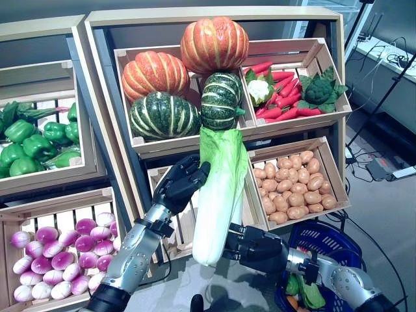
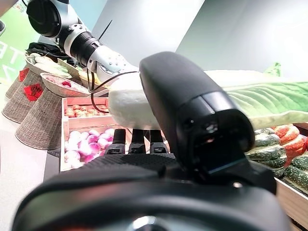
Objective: Put vegetables into the basket
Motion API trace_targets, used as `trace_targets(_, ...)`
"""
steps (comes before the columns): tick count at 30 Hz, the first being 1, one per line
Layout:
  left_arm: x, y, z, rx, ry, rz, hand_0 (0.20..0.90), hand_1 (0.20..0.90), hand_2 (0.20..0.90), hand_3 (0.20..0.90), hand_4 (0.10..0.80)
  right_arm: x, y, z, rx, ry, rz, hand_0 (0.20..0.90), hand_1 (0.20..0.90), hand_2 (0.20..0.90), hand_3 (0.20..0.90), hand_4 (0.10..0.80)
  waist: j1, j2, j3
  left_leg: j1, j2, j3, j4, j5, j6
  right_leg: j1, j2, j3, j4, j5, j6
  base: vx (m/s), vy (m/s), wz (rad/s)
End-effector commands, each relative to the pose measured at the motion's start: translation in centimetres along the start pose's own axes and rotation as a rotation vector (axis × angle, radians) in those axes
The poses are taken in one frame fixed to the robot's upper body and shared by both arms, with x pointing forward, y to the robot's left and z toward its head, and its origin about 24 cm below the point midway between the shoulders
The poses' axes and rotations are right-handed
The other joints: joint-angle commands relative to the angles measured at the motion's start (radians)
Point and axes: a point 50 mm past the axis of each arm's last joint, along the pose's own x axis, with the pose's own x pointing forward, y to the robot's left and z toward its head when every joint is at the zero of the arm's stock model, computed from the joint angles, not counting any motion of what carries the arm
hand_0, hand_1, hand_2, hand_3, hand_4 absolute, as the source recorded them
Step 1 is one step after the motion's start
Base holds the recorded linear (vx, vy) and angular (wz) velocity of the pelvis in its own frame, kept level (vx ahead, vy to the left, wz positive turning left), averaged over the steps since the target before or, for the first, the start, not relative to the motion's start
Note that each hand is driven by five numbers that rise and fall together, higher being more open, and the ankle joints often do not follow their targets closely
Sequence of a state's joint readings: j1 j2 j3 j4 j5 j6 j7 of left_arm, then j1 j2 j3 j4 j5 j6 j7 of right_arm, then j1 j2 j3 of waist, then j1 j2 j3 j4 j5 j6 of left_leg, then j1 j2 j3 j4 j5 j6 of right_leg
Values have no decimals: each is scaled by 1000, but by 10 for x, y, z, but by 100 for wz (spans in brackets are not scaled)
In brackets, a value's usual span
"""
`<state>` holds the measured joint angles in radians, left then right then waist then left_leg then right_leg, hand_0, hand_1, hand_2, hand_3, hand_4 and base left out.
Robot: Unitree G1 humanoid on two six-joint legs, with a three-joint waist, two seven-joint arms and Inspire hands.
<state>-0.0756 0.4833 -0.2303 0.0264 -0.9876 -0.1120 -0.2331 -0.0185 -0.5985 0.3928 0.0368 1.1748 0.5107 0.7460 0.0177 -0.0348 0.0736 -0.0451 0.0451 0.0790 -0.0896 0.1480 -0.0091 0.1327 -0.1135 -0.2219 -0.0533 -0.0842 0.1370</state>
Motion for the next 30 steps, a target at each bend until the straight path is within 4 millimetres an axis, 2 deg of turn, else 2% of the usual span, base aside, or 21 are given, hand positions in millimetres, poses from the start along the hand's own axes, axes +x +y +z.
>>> trace_targets(1, 20, -15, 17, 39, -97, -96, 300, 300, 300, 300, 400, 38, 39, 39, -111, -117, 303, 900, 900, 900, 900, 800, 12, -14, -58, 93, 51, 20, 2, -149, -64, -61, -83, 22, -34, 131, 30, 0, 0, 0)
trace_targets(7, 21, -14, 13, 17, -91, -89, 300, 300, 300, 300, 400, 49, 55, 42, -61, -168, 469, 900, 900, 900, 900, 800, 16, -12, -61, 96, 52, 18, 2, -150, -63, -56, -84, 22, -34, 128, 29, 0, 0, 0)
trace_targets(15, 20, -11, 12, -1, -83, -94, 300, 300, 300, 300, 400, 46, 63, 48, -68, -273, 647, 900, 900, 900, 900, 800, 20, -7, -60, 100, 50, 15, 2, -155, -61, -52, -86, 25, -32, 122, 29, 0, 0, 0)
trace_targets(30, 18, -8, 15, -1, -101, -92, 300, 300, 300, 300, 400, 32, 54, 55, -78, -424, 602, 900, 900, 900, 900, 800, 9, -5, -49, 100, 52, 17, 2, -155, -60, -55, -84, 40, -31, 120, 30, 0, 0, 0)
